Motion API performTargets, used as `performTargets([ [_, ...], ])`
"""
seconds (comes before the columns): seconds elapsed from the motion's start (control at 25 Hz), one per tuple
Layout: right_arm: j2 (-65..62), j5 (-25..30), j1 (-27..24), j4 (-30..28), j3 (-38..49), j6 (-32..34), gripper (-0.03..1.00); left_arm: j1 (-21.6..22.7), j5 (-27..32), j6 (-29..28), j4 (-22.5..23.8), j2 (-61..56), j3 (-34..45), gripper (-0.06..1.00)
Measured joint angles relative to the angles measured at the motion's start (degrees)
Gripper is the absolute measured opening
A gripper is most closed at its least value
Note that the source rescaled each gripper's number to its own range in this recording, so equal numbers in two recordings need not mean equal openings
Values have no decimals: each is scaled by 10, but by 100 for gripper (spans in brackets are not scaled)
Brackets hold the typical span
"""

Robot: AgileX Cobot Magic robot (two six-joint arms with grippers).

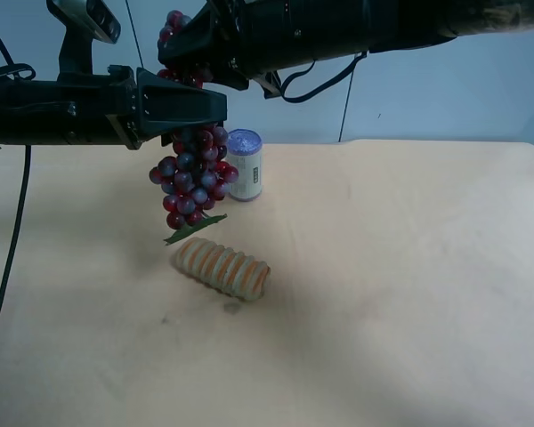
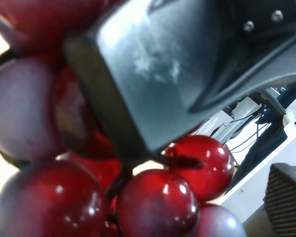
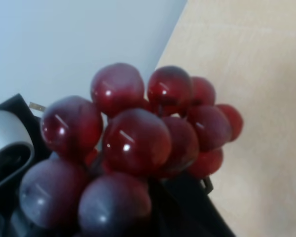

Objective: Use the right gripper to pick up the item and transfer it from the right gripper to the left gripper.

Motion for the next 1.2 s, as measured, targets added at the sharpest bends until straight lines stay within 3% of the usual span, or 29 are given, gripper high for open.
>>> performTargets([
  [0.16, 0, -4, 0, 1, 0, 0, 0, 0, 0, 0, 0, 0, 0, 57],
  [0.32, 0, -9, 0, 5, 0, 0, 0, 0, -3, 0, 1, 0, 0, 8],
  [0.36, 0, -10, 0, 8, 0, 0, 0, 0, -4, 0, 1, 0, 0, 2],
  [0.76, 0, -16, 0, 8, 0, -3, 0, 0, -6, -5, 1, 0, 0, 1],
  [0.84, 0, -16, 0, 8, 0, -4, 5, 0, -6, -6, 1, 0, 0, 1],
  [0.92, 0, -16, 0, 8, 0, -5, 18, 0, -6, -6, 1, 0, 0, 1],
  [1.08, 0, -11, 0, -8, 0, -5, 58, 0, -4, -8, 2, 0, 0, 1],
  [1.2, 0, -7, 0, -41, 0, -5, 80, 0, -4, -10, 2, 0, 0, 1],
])
